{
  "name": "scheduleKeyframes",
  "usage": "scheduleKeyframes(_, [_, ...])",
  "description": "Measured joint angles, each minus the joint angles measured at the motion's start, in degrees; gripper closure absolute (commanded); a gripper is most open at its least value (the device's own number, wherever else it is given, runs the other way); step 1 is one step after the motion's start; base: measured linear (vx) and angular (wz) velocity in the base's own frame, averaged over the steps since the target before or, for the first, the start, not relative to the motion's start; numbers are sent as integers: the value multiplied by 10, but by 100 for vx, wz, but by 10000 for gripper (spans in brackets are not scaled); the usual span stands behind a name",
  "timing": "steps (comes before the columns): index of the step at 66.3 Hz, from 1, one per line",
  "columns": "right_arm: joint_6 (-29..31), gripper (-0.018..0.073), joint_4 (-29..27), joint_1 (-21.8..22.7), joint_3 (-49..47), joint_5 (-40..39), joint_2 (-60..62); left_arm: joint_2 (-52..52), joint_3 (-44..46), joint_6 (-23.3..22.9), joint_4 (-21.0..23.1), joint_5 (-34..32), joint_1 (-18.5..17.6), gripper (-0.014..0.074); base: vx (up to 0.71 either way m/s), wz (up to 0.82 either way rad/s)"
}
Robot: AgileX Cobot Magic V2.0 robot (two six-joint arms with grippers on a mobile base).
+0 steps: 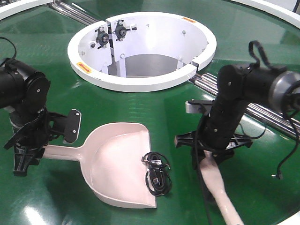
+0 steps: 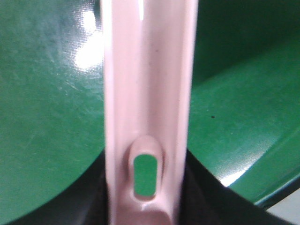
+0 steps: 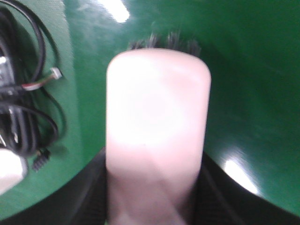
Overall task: Clean and inspect green conveyor with broom and dustpan
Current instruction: 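Sweep the black cable into the dustpan with the brush in the right gripper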
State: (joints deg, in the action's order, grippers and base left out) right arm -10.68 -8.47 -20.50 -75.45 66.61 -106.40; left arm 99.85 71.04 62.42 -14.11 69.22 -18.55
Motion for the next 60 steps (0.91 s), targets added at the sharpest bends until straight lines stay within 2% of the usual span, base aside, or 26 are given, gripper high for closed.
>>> scheduleKeyframes(21, [0,565,-32,-41,-46,-16,-66,0,0,0,0,0,0,619,0,0])
scheduleKeyframes(48, [0,565,-56,-105,-222,61,-172,0,0,0,0,0,0,619,0,0])
scheduleKeyframes(60, [-2,565,-85,-136,-291,43,-205,0,0,0,0,0,0,619,0,0])
